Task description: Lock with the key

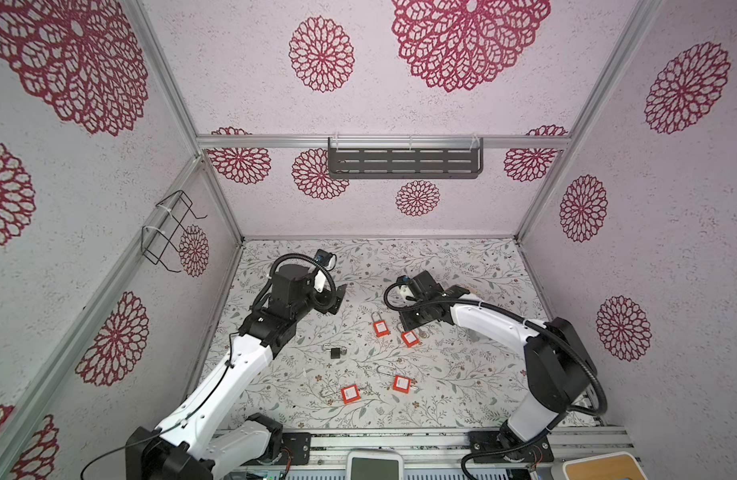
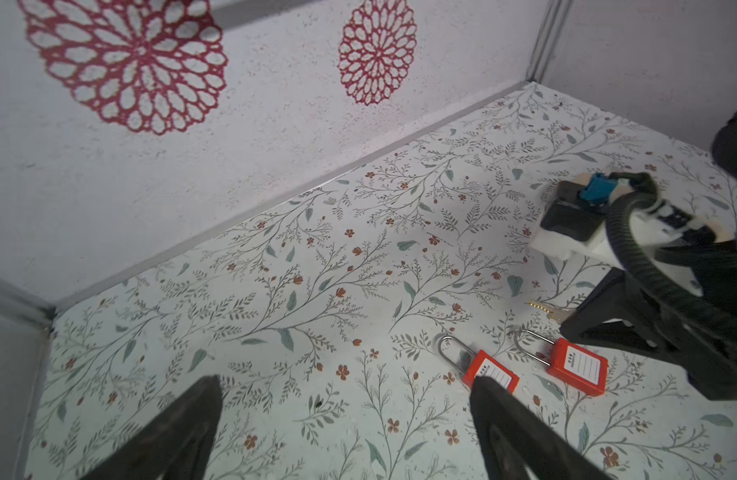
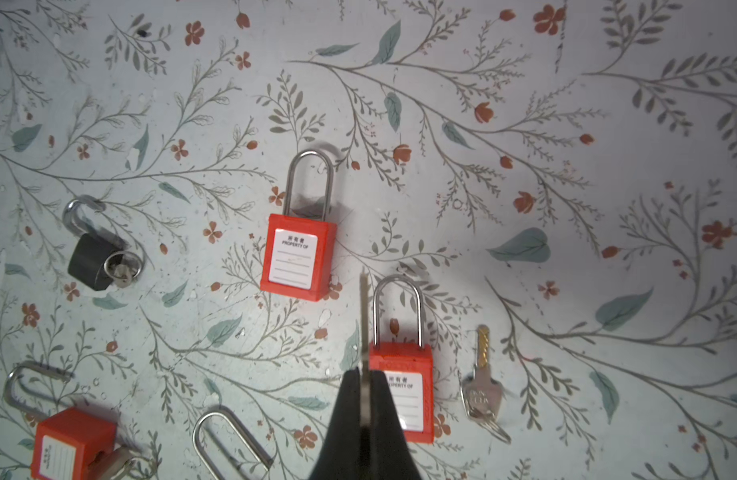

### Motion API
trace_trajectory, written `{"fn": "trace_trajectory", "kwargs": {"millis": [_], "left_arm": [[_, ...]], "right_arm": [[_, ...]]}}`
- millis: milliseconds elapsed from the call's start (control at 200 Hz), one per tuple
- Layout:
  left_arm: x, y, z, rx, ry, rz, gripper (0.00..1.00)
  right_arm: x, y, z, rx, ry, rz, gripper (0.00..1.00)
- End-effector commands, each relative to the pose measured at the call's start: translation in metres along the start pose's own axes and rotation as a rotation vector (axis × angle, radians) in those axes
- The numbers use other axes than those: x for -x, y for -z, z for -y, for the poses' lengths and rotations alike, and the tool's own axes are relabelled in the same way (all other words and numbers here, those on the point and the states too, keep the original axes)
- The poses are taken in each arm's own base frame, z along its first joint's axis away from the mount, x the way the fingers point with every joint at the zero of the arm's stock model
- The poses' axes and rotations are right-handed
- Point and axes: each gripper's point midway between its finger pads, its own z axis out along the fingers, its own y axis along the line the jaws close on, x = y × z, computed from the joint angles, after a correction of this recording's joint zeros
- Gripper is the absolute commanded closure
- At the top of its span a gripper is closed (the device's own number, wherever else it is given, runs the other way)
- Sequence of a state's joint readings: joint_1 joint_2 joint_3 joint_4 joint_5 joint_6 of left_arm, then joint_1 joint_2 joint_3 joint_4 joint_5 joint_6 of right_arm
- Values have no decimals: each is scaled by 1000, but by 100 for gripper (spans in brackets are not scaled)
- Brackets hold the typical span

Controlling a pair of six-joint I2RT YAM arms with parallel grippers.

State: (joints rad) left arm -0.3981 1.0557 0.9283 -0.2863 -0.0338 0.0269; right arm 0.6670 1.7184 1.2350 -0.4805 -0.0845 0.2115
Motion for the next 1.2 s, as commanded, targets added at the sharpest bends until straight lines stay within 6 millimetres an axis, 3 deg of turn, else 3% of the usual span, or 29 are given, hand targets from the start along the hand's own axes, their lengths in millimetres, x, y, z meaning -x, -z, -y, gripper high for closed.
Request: {"fn": "trace_trajectory", "kwargs": {"millis": [0, 210, 540, 801, 916, 1191], "left_arm": [[2, 24, -20, 99, 188, 83, 3], [-27, 36, -28, 133, 268, 53, 3], [-41, 15, -28, 125, 326, -64, 3], [-43, 8, -26, 115, 343, -87, 3], [-45, 7, -26, 118, 346, -94, 3], [-47, 7, -27, 124, 349, -103, 3]], "right_arm": [[5, 0, -5, -4, -12, -54, 100], [9, -28, -9, 6, -48, -111, 100], [-5, -56, -13, 19, -83, -198, 100], [-12, -66, -12, 18, -100, -232, 100], [-13, -68, -12, 17, -104, -237, 93], [5, -57, -17, 34, -79, -177, 83]]}}
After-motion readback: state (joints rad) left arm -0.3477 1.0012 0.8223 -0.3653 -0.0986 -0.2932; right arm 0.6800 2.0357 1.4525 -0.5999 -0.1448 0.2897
